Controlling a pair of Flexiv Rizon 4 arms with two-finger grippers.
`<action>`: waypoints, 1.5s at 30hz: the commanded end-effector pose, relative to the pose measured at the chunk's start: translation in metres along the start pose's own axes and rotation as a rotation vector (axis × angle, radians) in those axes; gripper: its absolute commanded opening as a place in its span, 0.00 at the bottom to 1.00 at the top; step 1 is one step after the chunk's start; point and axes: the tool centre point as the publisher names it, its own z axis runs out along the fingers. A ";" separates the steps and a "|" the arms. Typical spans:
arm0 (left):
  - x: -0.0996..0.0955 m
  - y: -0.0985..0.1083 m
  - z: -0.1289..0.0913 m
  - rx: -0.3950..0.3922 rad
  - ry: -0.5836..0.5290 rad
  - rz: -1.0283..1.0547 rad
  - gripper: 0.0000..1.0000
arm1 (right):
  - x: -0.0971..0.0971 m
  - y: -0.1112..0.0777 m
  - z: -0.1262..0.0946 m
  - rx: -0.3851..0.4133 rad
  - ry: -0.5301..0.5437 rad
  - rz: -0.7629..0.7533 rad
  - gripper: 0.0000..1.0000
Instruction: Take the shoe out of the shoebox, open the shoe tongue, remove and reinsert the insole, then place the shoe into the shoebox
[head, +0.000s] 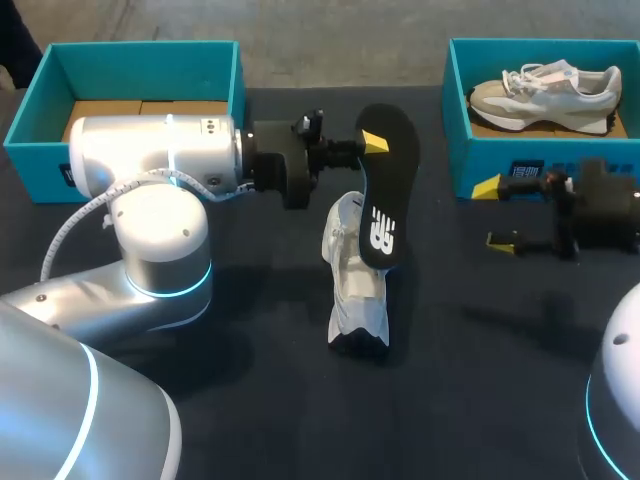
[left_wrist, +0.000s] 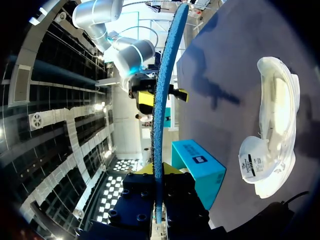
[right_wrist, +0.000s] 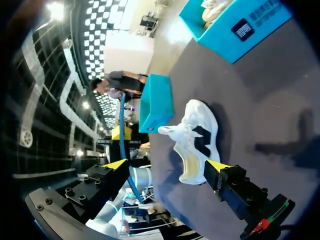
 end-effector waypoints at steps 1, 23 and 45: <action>0.000 0.000 0.001 0.000 0.001 0.001 0.00 | 0.003 -0.024 -0.027 -0.032 -0.065 -0.020 1.00; 0.000 0.000 0.001 0.000 0.001 0.001 0.00 | -0.016 -0.061 0.001 0.044 -0.100 -0.017 1.00; 0.000 0.000 0.001 0.000 0.001 0.001 0.00 | -0.015 -0.061 0.009 0.052 -0.104 -0.024 1.00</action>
